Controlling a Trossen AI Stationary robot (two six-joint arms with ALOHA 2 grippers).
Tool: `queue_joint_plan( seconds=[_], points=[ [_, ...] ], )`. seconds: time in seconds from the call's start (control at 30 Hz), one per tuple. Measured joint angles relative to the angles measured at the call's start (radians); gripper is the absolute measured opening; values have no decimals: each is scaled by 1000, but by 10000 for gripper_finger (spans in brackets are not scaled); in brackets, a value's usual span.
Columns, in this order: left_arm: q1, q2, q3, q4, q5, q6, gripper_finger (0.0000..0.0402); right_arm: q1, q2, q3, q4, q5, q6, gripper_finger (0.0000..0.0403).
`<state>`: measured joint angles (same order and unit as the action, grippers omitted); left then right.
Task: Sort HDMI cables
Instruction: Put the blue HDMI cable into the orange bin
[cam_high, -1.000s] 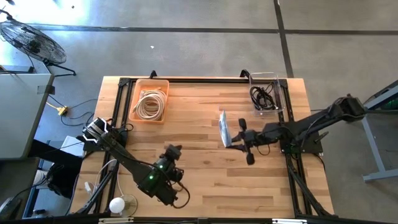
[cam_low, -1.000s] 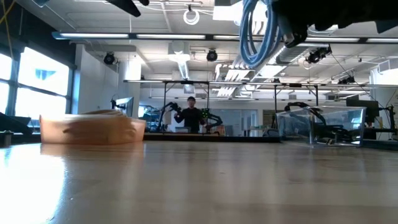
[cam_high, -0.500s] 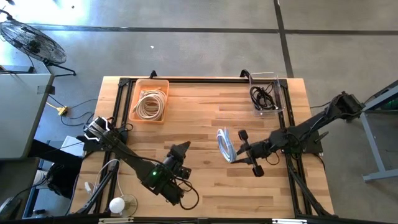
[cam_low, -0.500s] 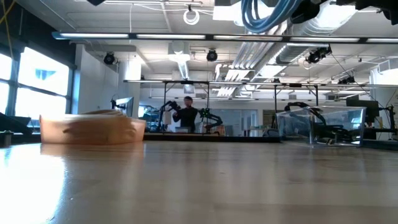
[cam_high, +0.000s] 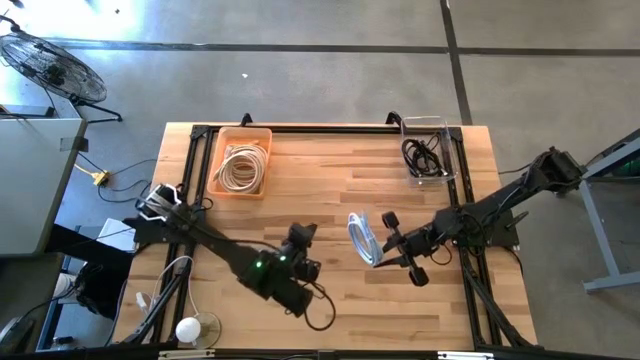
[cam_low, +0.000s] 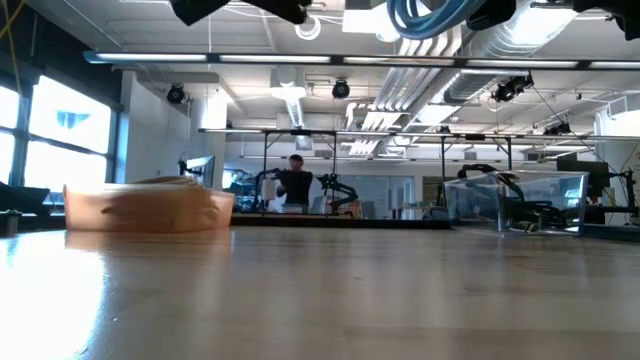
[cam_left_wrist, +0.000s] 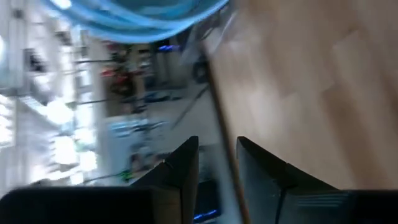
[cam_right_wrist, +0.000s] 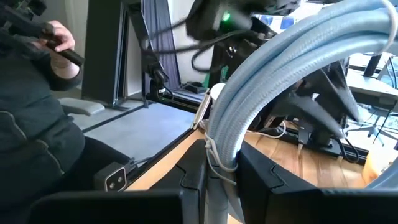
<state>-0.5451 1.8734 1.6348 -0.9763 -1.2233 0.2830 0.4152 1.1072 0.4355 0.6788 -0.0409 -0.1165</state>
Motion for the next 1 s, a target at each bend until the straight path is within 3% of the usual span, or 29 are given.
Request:
queue_joint_plan(
  seconds=[0.2, 0.53, 0.6, 0.7, 0.77, 0.87, 1.0],
  points=[
    [68, -40, 18, 209, 296, 88, 104, 3, 0, 0, 0, -41, -21, 48],
    [137, -127, 19, 349, 496, 72, 104, 101, 0, 0, -10, -49, -139, 48],
    [154, -130, 19, 382, 661, 135, 104, 117, 0, 1, -16, -51, -162, 48],
    [196, -131, 19, 453, 1020, 204, 104, 135, 0, 1, -22, -51, -189, 48],
    [227, -124, 19, 512, 1160, 200, 104, 145, 0, 1, -28, -51, -205, 48],
    [271, -123, 19, 523, 1199, 161, 104, 155, 0, 1, -32, -50, -214, 48],
    [323, -125, 19, 503, 1138, 77, 104, 168, 0, 1, -36, -50, -231, 48]
  ],
)
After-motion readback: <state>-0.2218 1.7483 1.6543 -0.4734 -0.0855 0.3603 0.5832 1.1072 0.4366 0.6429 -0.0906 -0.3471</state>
